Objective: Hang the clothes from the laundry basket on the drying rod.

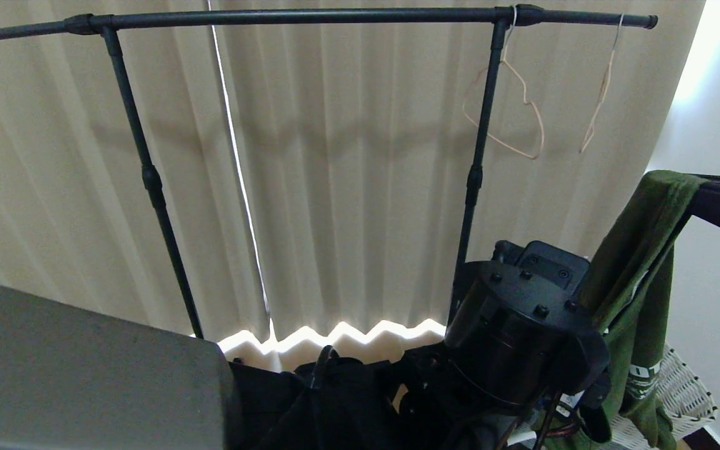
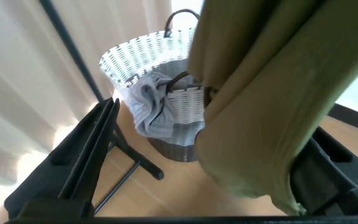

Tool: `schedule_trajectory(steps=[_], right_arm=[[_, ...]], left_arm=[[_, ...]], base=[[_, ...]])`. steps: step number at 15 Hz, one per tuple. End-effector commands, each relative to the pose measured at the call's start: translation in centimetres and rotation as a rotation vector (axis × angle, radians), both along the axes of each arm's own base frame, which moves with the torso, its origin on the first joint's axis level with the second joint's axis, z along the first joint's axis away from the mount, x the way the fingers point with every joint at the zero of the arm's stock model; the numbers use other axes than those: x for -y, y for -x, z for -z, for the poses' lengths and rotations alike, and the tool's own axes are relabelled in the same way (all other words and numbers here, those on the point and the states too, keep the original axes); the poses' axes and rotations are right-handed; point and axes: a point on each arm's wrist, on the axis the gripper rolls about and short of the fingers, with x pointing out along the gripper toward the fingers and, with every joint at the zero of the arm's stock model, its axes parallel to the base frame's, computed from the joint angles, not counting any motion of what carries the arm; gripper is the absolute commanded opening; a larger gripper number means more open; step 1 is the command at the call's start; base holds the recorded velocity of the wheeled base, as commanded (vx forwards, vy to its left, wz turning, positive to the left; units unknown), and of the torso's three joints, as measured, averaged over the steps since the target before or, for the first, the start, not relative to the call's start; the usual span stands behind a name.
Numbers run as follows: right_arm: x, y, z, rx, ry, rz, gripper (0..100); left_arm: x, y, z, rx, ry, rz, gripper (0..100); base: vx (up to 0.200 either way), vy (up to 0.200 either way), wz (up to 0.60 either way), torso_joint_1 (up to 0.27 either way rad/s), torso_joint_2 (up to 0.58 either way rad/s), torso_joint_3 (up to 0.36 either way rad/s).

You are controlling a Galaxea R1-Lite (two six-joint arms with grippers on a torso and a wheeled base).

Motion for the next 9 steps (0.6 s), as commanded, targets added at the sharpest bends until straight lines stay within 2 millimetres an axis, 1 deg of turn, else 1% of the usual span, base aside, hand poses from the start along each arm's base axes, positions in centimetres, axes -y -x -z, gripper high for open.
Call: schedule_trajectory(steps=[1, 4, 9], right_arm=[[0.1, 0.1, 0.0, 0.002, -0.001, 0.001, 0], [0.1, 0.1, 0.0, 0.001, 0.0, 0.001, 0], [0.0, 0.0, 0.1, -0.002, 0.001, -0.002, 0]], left_arm=[[-0.4, 0.2, 0.3, 0.008, -0.002, -0.02, 100], [-1.5, 0.7, 0.5, 0.016, 0.007, -0.024, 100], [-1.9, 0.7, 1.1, 0.009, -0.014, -0.03, 100]], base=[[0.0, 0.0, 0.0, 0.0, 0.0, 0.0], [0.0, 0.0, 0.0, 0.0, 0.0, 0.0], [0.0, 0.0, 0.0, 0.0, 0.0, 0.0]])
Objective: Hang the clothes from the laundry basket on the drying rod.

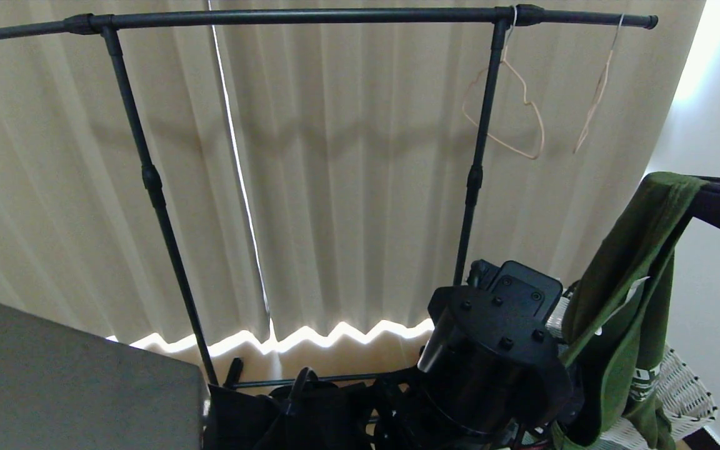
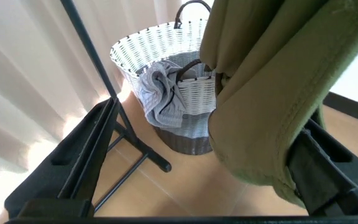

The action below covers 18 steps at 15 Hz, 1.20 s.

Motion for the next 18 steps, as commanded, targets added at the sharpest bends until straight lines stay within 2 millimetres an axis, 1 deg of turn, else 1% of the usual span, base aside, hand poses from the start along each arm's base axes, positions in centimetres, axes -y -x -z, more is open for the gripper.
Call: schedule_trajectory(steps=[1, 3, 5, 7, 8, 11, 12, 13, 15, 16, 17, 18], right_arm=[[0.0, 0.0, 0.0, -0.001, 0.001, -0.001, 0], [0.0, 0.0, -0.1, 0.003, -0.001, -0.001, 0], [0.1, 0.1, -0.1, 0.006, -0.003, 0.004, 0], [0.1, 0.1, -0.1, 0.008, -0.004, 0.005, 0], [0.1, 0.1, -0.1, 0.008, -0.004, 0.005, 0], [0.1, 0.1, -0.1, 0.008, -0.004, 0.005, 0], [0.1, 0.1, -0.1, 0.007, -0.004, 0.005, 0], [0.1, 0.1, -0.1, 0.004, -0.002, 0.005, 0], [0.0, 0.0, 0.1, -0.004, 0.003, 0.008, 0], [0.0, -0.1, 0.1, -0.004, 0.003, 0.007, 0], [0.0, -0.1, 0.1, -0.005, 0.004, 0.005, 0], [-0.2, -0.4, 0.0, -0.004, 0.003, 0.002, 0]], left_arm=[[-0.2, 0.1, -0.3, 0.002, 0.006, 0.001, 100], [-0.3, 0.1, 0.4, -0.007, -0.017, -0.002, 100], [-0.9, 0.4, 1.7, -0.007, -0.082, 0.007, 100], [-1.4, 0.6, 2.3, -0.015, -0.109, 0.009, 100], [-1.8, 0.8, 2.2, -0.016, -0.112, 0.008, 0], [-2.2, 1.0, 1.9, -0.012, -0.114, -0.004, 0], [-2.8, 1.5, 1.7, -0.002, -0.124, -0.016, 0], [-4.0, 2.3, 2.0, 0.021, -0.18, -0.03, 0], [-7.0, 3.9, 2.4, 0.094, -0.278, -0.056, 0], [-8.4, 4.5, 1.5, 0.117, -0.254, -0.056, 0], [-9.3, 4.9, 0.5, 0.128, -0.229, -0.057, 0], [-11.1, 5.3, -1.8, 0.15, -0.168, -0.078, 0]], base=[[0.0, 0.0, 0.0, 0.0, 0.0, 0.0], [0.0, 0.0, 0.0, 0.0, 0.0, 0.0], [0.0, 0.0, 0.0, 0.0, 0.0, 0.0], [0.0, 0.0, 0.0, 0.0, 0.0, 0.0], [0.0, 0.0, 0.0, 0.0, 0.0, 0.0], [0.0, 0.0, 0.0, 0.0, 0.0, 0.0], [0.0, 0.0, 0.0, 0.0, 0.0, 0.0], [0.0, 0.0, 0.0, 0.0, 0.0, 0.0], [0.0, 0.0, 0.0, 0.0, 0.0, 0.0], [0.0, 0.0, 0.0, 0.0, 0.0, 0.0], [0.0, 0.0, 0.0, 0.0, 0.0, 0.0], [0.0, 0.0, 0.0, 0.0, 0.0, 0.0]])
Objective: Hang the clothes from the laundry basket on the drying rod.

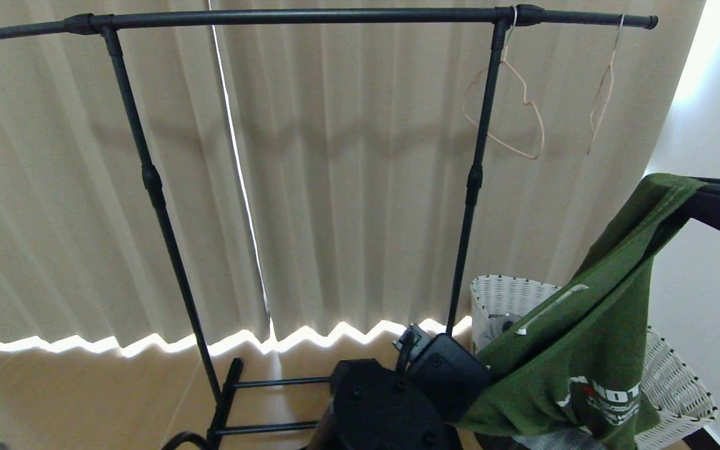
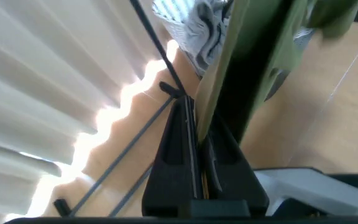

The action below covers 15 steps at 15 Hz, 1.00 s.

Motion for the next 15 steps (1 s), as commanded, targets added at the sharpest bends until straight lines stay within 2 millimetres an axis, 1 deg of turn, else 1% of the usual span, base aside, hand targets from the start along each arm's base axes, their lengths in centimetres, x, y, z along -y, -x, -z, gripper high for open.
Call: schedule_trajectory(steps=[1, 4, 6, 7, 8, 9, 10, 12, 14, 15], right_arm=[[-0.3, -0.5, -0.3, 0.003, -0.002, -0.002, 0], [-1.0, -1.6, -1.8, 0.081, -0.05, -0.005, 0], [-1.3, -2.1, -2.4, 0.111, -0.068, -0.005, 0], [-1.3, -2.1, -2.4, 0.114, -0.07, -0.005, 0], [-1.4, -2.2, -2.2, 0.111, -0.068, -0.004, 0], [-1.3, -2.1, -1.5, 0.092, -0.056, -0.004, 0], [-1.2, -1.9, -1.1, 0.085, -0.052, -0.002, 0], [-1.3, -2.1, -1.1, 0.085, -0.052, -0.004, 0], [-1.7, -2.7, -0.5, 0.059, -0.036, -0.004, 0], [-1.9, -3.0, -0.6, 0.059, -0.036, -0.004, 0]], left_arm=[[-4.8, 0.9, -5.2, 0.071, 0.122, -0.043, 0], [-8.7, -0.1, -9.8, 0.107, 0.193, -0.127, 0], [-11.0, -1.6, -13.4, 0.129, 0.225, -0.193, 0], [-11.5, -2.1, -14.6, 0.136, 0.231, -0.219, 0], [-12.1, -2.8, -16.1, 0.151, 0.242, -0.26, 0], [-12.8, -3.4, -18.6, 0.182, 0.27, -0.295, 0], [-13.1, -3.6, -20.4, 0.204, 0.278, -0.312, 0], [-14.0, -4.3, -22.8, 0.227, 0.202, -0.345, 0], [-13.8, -4.6, -24.0, 0.223, 0.173, -0.353, 0], [-13.4, -5.0, -24.5, 0.222, 0.172, -0.353, 0]], base=[[0.0, 0.0, 0.0, 0.0, 0.0, 0.0], [0.0, 0.0, 0.0, 0.0, 0.0, 0.0], [0.0, 0.0, 0.0, 0.0, 0.0, 0.0], [0.0, 0.0, 0.0, 0.0, 0.0, 0.0], [0.0, 0.0, 0.0, 0.0, 0.0, 0.0], [0.0, 0.0, 0.0, 0.0, 0.0, 0.0], [0.0, 0.0, 0.0, 0.0, 0.0, 0.0], [0.0, 0.0, 0.0, 0.0, 0.0, 0.0], [0.0, 0.0, 0.0, 0.0, 0.0, 0.0], [0.0, 0.0, 0.0, 0.0, 0.0, 0.0]])
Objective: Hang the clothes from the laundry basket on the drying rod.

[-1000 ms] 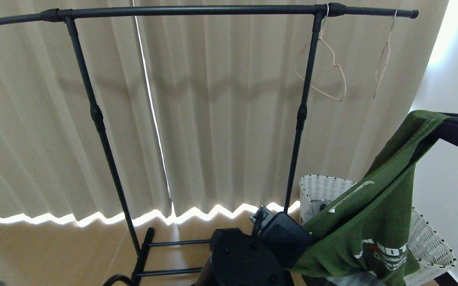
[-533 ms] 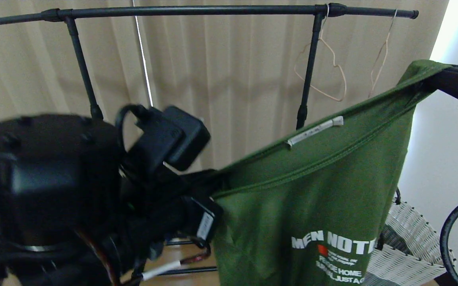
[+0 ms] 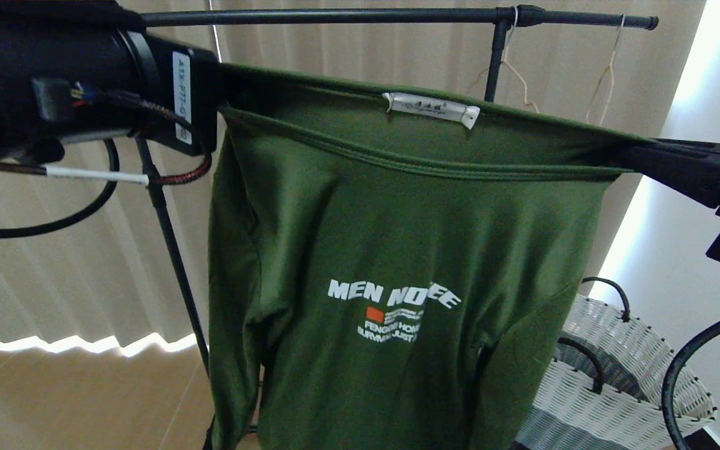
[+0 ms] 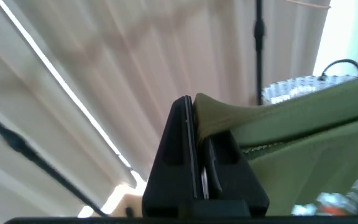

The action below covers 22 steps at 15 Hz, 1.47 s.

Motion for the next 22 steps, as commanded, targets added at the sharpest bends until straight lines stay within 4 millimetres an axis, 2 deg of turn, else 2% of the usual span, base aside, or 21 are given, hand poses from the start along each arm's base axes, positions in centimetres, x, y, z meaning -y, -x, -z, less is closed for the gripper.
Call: schedule_trajectory(steps=[1, 3, 4, 8, 11, 13, 14, 15, 16, 18, 21, 22], right_arm=[[-0.5, -0.9, -0.5, 0.014, -0.008, 0.002, 0], [-0.9, -1.4, -1.2, 0.045, -0.028, 0.002, 0], [-1.0, -1.8, -1.4, 0.051, -0.031, 0.005, 0], [-1.1, -1.9, -1.1, 0.04, -0.025, 0.008, 0], [-0.8, -1.6, -0.7, 0.029, -0.016, 0.019, 0], [0.0, -0.8, -0.8, 0.038, -0.021, 0.033, 0], [0.6, 0.3, -0.9, 0.037, -0.021, 0.031, 0], [0.7, 0.4, -1.0, 0.037, -0.021, 0.031, 0], [1.6, 2.2, -1.2, 0.023, -0.012, 0.023, 0], [2.0, 4.1, -1.3, 0.008, -0.003, -0.033, 0], [2.0, 4.9, -1.3, 0.011, -0.005, -0.072, 0], [1.9, 5.1, -1.4, 0.016, -0.008, -0.116, 0]], left_arm=[[0.7, -1.3, -1.1, 0.012, 0.001, -0.022, 0], [0.8, -1.5, -0.8, 0.006, -0.003, -0.022, 0], [0.8, -1.4, -0.1, -0.016, -0.015, -0.021, 0], [0.3, -0.8, 2.1, -0.038, -0.031, -0.017, 0], [0.7, -1.2, 4.0, -0.056, -0.045, -0.018, 0], [1.3, -2.0, 5.4, -0.073, -0.055, -0.024, 0], [2.0, -3.1, 6.1, -0.085, -0.037, -0.036, 0], [2.0, -3.2, 6.1, -0.086, -0.034, -0.038, 0], [2.9, -4.5, 6.4, -0.08, -0.023, -0.042, 0], [4.3, -6.2, 6.4, -0.063, -0.006, -0.045, 0], [5.3, -7.3, 6.2, -0.057, -0.001, -0.043, 0], [6.1, -8.4, 6.4, -0.057, -0.001, -0.044, 0]], base=[[0.0, 0.0, 0.0, 0.0, 0.0, 0.0], [0.0, 0.0, 0.0, 0.0, 0.0, 0.0], [0.0, 0.0, 0.0, 0.0, 0.0, 0.0], [0.0, 0.0, 0.0, 0.0, 0.0, 0.0], [0.0, 0.0, 0.0, 0.0, 0.0, 0.0], [0.0, 0.0, 0.0, 0.0, 0.0, 0.0], [0.0, 0.0, 0.0, 0.0, 0.0, 0.0], [0.0, 0.0, 0.0, 0.0, 0.0, 0.0], [0.0, 0.0, 0.0, 0.0, 0.0, 0.0], [0.0, 0.0, 0.0, 0.0, 0.0, 0.0], [0.0, 0.0, 0.0, 0.0, 0.0, 0.0], [0.0, 0.0, 0.0, 0.0, 0.0, 0.0]])
